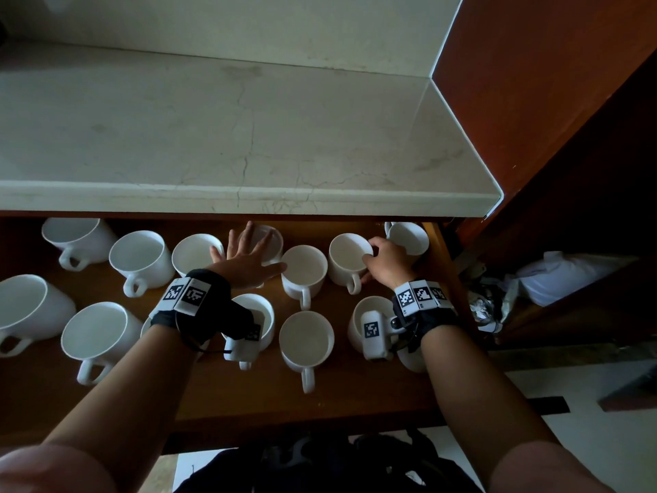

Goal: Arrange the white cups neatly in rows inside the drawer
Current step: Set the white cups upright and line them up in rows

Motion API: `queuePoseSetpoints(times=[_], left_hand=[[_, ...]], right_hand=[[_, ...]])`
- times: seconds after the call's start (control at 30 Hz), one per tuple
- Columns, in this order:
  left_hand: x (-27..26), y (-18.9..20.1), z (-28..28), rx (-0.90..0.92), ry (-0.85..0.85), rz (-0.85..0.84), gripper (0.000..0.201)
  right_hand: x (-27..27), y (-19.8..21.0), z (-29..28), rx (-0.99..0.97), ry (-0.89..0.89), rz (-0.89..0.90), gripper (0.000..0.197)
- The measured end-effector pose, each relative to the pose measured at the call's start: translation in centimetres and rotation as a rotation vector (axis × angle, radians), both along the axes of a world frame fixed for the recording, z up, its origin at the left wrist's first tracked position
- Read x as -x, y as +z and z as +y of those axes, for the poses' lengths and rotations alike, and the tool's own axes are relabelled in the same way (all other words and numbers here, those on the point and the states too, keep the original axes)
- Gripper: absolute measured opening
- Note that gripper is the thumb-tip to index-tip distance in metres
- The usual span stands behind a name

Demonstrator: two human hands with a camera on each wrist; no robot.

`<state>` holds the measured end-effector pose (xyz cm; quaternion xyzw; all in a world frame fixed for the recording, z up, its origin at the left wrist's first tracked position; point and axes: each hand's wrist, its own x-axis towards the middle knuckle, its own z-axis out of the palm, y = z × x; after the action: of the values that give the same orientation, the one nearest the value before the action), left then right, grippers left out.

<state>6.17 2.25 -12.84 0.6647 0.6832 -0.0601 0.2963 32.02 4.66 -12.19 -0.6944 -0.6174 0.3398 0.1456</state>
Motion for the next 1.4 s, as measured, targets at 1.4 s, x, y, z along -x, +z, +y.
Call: queuePoseSetpoints(times=[1.4], left_hand=[[0.4, -0.8, 0.4, -0.037, 0.010, -0.015, 0.083]], right_hand=[[-5.4, 0.5, 0.7, -0.164, -0.122, -0.322, 0.030]])
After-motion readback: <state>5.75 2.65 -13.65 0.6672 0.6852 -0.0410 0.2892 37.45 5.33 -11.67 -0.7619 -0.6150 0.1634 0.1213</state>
